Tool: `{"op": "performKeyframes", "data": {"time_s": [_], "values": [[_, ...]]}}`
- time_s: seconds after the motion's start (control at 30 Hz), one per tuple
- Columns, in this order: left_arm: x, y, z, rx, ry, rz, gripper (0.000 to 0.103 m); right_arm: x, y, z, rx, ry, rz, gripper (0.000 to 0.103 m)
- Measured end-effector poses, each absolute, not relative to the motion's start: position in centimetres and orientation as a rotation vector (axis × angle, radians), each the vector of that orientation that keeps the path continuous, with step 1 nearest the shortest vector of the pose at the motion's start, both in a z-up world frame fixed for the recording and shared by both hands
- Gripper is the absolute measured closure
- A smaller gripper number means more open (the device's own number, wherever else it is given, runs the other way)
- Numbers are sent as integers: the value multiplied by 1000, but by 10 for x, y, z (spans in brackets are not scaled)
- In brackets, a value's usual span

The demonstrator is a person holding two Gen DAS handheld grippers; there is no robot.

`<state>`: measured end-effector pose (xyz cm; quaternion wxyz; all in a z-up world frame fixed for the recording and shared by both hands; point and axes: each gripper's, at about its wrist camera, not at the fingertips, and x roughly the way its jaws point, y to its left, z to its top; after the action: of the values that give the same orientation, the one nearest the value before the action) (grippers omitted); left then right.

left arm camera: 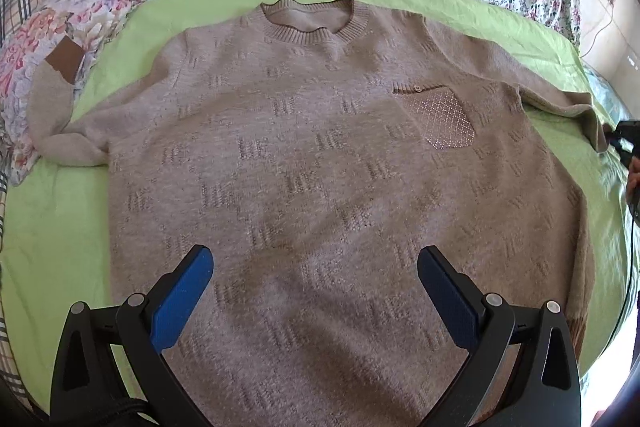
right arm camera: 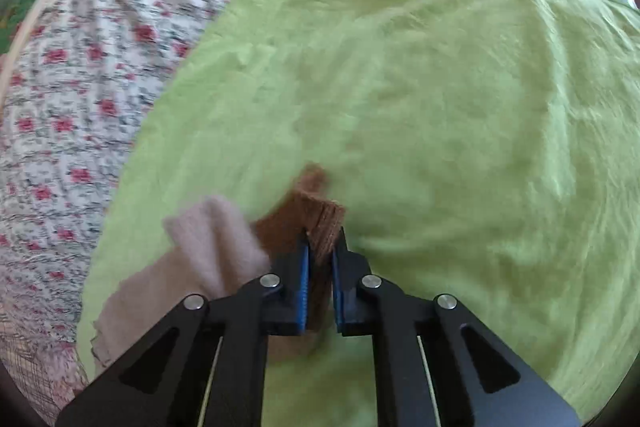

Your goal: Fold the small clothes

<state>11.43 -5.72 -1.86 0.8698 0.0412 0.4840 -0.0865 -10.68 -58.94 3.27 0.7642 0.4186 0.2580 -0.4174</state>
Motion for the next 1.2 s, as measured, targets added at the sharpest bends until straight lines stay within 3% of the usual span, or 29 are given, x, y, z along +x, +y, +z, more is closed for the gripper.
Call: {"op": "performKeyframes", "data": {"time_s": [0.27,0.73,0.87,0.97,1.2], "values": [[111,-43,-23,40,1042,-152,1,28,-478,68,854,562,-450,93],[117,34,-8,-112,990,-90,1,267,-221,-17,816,911,147,93],[131,48,-12,-155,994,-105,1,281,-187,-49,823,1018,246,86],[153,49,-16,-197,997,-141,1,273,-185,-50,846,1015,264,68],[237,34,-43,-278,1059,-222,1,217,-242,-6,838,889,148,68]]}}
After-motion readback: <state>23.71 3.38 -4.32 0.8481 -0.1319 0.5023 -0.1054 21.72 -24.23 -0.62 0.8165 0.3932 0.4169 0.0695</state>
